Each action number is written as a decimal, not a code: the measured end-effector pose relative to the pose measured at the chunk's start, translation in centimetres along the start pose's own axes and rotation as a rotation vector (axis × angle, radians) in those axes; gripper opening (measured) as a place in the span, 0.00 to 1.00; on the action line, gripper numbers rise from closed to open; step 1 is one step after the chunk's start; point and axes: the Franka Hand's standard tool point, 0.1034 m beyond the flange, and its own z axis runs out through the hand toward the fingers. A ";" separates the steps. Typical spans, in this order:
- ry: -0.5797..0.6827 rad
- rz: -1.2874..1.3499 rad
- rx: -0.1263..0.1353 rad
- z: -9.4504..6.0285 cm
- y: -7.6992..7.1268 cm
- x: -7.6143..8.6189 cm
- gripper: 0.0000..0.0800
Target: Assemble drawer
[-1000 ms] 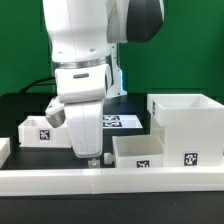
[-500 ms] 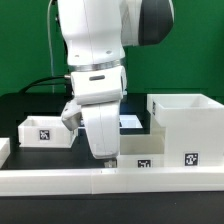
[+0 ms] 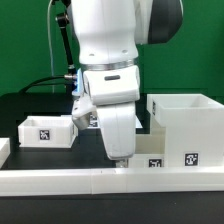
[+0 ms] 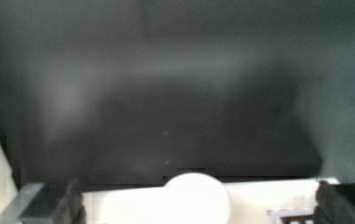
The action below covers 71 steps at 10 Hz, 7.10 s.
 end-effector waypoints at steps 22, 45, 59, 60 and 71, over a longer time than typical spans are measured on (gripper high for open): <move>-0.040 0.154 0.012 -3.3 -5.8 -5.3 0.81; 0.015 1.731 -0.068 -3.3 -14.1 -8.4 0.81; 0.009 1.608 -0.084 1.5 -17.0 -8.4 0.19; 0.010 1.605 -0.085 1.5 -17.0 -8.4 0.06; 0.043 1.521 -0.063 -2.2 -10.8 -0.5 0.05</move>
Offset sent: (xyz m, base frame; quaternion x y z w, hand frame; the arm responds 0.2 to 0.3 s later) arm 0.0000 0.0000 0.0000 0.0000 0.0000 0.0000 1.0000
